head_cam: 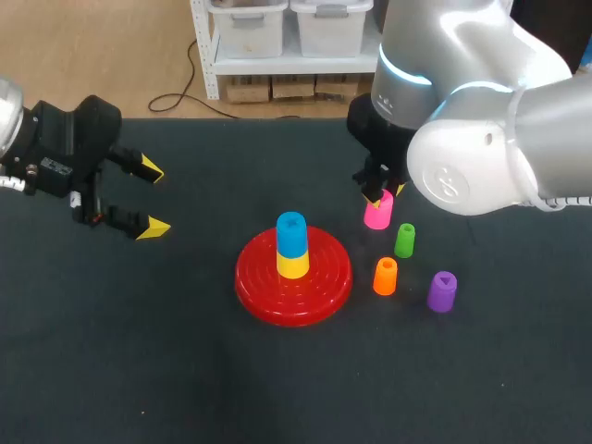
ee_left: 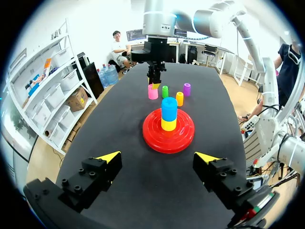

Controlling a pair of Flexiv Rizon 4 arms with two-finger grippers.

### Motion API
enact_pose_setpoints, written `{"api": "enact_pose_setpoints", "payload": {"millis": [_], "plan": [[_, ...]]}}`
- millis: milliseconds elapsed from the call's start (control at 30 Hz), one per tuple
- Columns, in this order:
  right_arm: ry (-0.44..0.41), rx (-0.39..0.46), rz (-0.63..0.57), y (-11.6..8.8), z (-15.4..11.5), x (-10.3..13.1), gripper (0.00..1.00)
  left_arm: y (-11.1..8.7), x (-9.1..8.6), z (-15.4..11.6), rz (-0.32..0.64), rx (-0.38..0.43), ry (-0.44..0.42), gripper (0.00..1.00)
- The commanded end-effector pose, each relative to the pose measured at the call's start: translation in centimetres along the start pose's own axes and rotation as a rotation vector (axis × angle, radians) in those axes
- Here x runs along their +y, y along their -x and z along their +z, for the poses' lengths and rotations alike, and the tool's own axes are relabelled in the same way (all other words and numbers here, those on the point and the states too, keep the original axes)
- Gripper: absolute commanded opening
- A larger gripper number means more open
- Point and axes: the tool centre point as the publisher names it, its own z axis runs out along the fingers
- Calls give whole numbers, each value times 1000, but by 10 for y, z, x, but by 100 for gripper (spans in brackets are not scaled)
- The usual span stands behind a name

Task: Pick up and stack the cylinders on the red base in this order: pink,purple,orange,green

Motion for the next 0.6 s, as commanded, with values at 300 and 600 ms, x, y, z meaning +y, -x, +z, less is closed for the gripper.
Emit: {"api": "enact_pose_setpoints", "payload": {"millis": [300,600], "plan": [[-53,18,-59,5,-41,22,0,-1,1,0,1,0,-2,100],[-77,57,-164,18,-95,59,0,-1,1,0,1,0,-2,100]]}}
